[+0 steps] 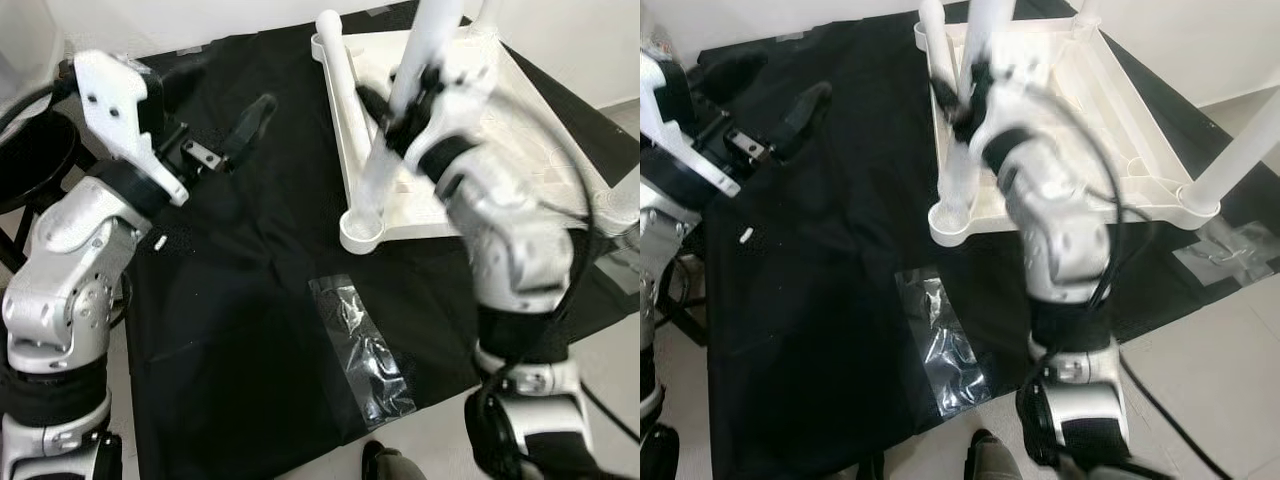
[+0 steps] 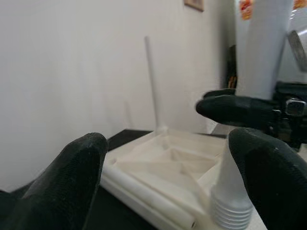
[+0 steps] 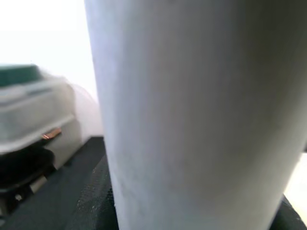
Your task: Building children table
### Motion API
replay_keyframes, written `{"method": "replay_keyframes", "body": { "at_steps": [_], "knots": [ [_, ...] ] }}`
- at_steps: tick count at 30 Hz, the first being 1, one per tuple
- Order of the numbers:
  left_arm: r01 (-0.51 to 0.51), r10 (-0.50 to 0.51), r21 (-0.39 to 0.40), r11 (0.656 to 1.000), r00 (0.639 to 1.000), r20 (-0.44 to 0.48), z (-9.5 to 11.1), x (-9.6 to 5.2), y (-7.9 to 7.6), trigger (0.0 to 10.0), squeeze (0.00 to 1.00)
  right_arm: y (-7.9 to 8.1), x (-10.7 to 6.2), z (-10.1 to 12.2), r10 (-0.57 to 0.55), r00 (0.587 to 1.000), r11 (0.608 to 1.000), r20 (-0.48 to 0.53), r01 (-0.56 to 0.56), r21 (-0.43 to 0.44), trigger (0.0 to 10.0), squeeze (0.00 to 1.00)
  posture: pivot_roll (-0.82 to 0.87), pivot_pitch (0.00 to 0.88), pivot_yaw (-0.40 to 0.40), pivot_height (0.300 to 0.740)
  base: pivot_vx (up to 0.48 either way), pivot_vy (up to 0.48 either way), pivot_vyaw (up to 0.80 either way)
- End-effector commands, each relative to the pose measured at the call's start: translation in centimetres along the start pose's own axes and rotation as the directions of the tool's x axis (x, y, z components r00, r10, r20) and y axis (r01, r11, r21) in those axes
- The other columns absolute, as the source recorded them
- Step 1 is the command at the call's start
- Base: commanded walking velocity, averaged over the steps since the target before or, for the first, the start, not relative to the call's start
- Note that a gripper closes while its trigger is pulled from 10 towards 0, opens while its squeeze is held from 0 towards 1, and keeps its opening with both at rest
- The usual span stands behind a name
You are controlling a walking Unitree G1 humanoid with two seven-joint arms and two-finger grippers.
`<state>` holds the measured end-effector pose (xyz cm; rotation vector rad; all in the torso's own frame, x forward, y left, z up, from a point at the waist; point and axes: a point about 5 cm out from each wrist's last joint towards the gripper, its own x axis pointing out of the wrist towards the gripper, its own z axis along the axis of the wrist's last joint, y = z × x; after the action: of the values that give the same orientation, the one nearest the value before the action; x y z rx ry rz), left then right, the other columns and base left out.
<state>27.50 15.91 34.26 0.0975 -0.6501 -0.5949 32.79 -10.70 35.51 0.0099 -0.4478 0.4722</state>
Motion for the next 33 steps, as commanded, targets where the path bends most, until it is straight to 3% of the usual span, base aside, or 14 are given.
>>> {"method": "replay_keyframes", "body": {
  "at_steps": [1,4,6,8,10,12,14,17,21,24,26,30,33],
  "knots": [
    [0.037,-0.037,-0.010,0.999,0.999,-0.001,-0.2,0.2,-0.2,10.0,0.00,1.1,0.2,0.5,0.080,0.996,0.996,0.027,-0.080,0.024,10.0,0.00,-0.05,0.106,0.015,0.740,0.000,0.000,0.00],
    [0.055,-0.055,-0.024,0.998,0.999,-0.001,-0.3,0.4,-0.3,10.0,0.00,1.5,0.4,0.4,0.125,0.992,0.991,0.020,-0.126,0.034,10.0,0.00,-0.05,0.101,0.015,0.740,0.000,0.000,0.00],
    [0.074,-0.074,-0.040,0.996,0.997,0.007,-0.4,0.7,-0.5,10.0,0.00,2.6,0.1,-1.2,0.244,0.967,0.970,-0.073,-0.242,0.027,10.0,0.00,-0.05,0.095,0.014,0.740,0.000,0.000,0.00],
    [0.074,-0.074,-0.040,0.996,0.997,0.007,-0.4,0.7,-0.5,10.0,0.00,2.6,0.1,-1.2,0.244,0.967,0.970,-0.073,-0.242,0.027,10.0,0.00,-0.05,0.095,0.014,0.740,0.000,0.000,0.00],
    [0.099,-0.097,-0.063,0.993,0.995,0.034,-0.1,1.0,-0.7,10.0,0.00,3.5,-0.7,-3.3,0.344,0.918,0.937,-0.198,-0.349,0.012,10.0,0.00,-0.05,0.092,0.013,0.740,0.000,0.000,0.00],
    [0.143,-0.138,-0.082,0.986,0.989,0.058,0.2,1.2,-1.0,10.0,0.00,3.4,-0.8,-3.9,0.335,0.913,0.940,-0.233,-0.341,0.015,10.0,0.00,-0.05,0.088,0.010,0.740,0.000,0.000,0.00],
    [0.281,-0.273,-0.107,0.954,0.958,0.088,0.8,1.4,-2.2,10.0,0.00,3.0,-0.6,-4.3,0.311,0.915,0.947,-0.256,-0.321,0.004,10.0,0.00,-0.04,0.081,0.004,0.740,0.000,0.000,0.00],
    [0.365,-0.354,-0.124,0.923,0.930,0.099,0.9,1.4,-3.1,10.0,0.00,3.0,-0.3,-4.3,0.311,0.916,0.947,-0.252,-0.322,-0.001,10.0,0.00,-0.04,0.078,0.005,0.740,0.000,0.000,0.00],
    [0.396,-0.387,-0.170,0.902,0.918,0.086,0.4,1.9,-3.9,10.0,0.00,4.1,-0.3,-4.4,0.359,0.900,0.926,-0.246,-0.376,-0.023,10.0,0.00,-0.04,0.071,0.004,0.740,0.000,0.000,0.00],
    [0.399,-0.392,-0.184,0.898,0.917,0.071,0.0,2.3,-4.2,10.0,0.00,4.6,-0.3,-4.4,0.382,0.891,0.915,-0.247,-0.403,-0.038,10.0,0.00,-0.04,0.069,0.005,0.740,0.000,0.000,0.00],
    [0.275,-0.273,-0.218,0.936,0.961,0.038,-1.0,4.2,-3.4,10.0,0.00,5.6,-0.8,-4.5,0.451,0.856,0.873,-0.252,-0.482,-0.074,10.0,0.00,-0.04,0.065,0.016,0.740,0.000,0.000,0.00],
    [0.154,-0.153,-0.262,0.953,0.988,0.023,-1.4,5.3,-1.9,10.0,0.00,5.9,-0.9,-4.4,0.468,0.850,0.863,-0.243,-0.499,-0.083,10.0,0.00,-0.05,0.062,0.021,0.740,0.000,0.000,0.00],
    [0.136,-0.133,-0.296,0.945,0.991,0.031,-1.4,5.3,-1.5,10.0,0.00,5.9,-0.9,-4.4,0.468,0.850,0.863,-0.241,-0.498,-0.084,10.0,0.00,-0.05,0.060,0.021,0.740,0.000,0.000,0.00]
  ]
}}
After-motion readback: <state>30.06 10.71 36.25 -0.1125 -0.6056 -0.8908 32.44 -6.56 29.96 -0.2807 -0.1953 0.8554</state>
